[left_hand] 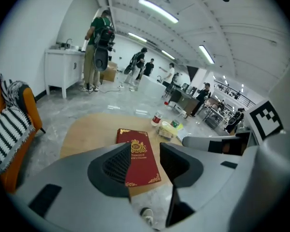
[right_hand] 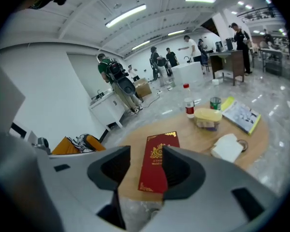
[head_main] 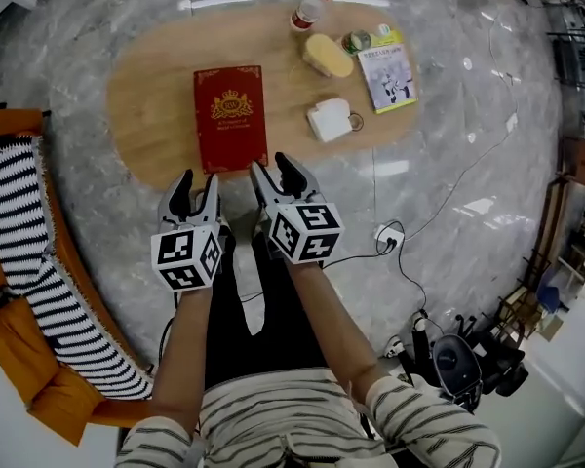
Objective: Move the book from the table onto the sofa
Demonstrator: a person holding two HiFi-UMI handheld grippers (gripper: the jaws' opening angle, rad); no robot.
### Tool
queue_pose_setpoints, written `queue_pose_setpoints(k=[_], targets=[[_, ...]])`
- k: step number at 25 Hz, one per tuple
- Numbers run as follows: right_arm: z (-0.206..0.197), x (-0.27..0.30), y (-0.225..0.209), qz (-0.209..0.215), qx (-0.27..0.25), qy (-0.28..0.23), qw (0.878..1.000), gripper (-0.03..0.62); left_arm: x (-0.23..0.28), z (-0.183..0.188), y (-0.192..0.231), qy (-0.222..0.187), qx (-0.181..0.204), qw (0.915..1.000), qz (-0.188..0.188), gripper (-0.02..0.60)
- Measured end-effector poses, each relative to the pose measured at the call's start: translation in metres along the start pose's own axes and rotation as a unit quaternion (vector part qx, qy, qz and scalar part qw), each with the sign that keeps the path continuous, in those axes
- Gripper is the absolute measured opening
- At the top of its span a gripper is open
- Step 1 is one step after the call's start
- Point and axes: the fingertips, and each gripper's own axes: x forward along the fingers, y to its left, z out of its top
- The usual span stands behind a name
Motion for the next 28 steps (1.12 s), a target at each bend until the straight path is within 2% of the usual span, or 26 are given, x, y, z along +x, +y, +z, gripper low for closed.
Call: queue_pose_setpoints(k=[4, 8, 23, 28], targets=[[-0.016, 0.021, -0.013, 0.003, 0.016, 0.019, 1.000, 0.241, 0.020, -0.016, 0.008, 0.025, -0.015, 0.9995, -0.011, 0.217], [-0.029, 0.039, -0.034, -0.004, 0.034, 0.031, 0.999, 0.262, 0.039, -0.033, 0.019, 0.050, -0.034, 0.9981, -0.014, 0.259], [-0.077, 0.103, -0.077, -0.001, 0.048, 0.086, 0.995, 0.331, 0.110, -0.092, 0.047, 0.117, -0.048, 0.9917, -0.024, 0.322], [-0.087, 0.123, -0.086, 0.001, 0.061, 0.100, 0.993, 0.345, 0.129, -0.096, 0.053, 0.132, -0.046, 0.9897, -0.033, 0.331]])
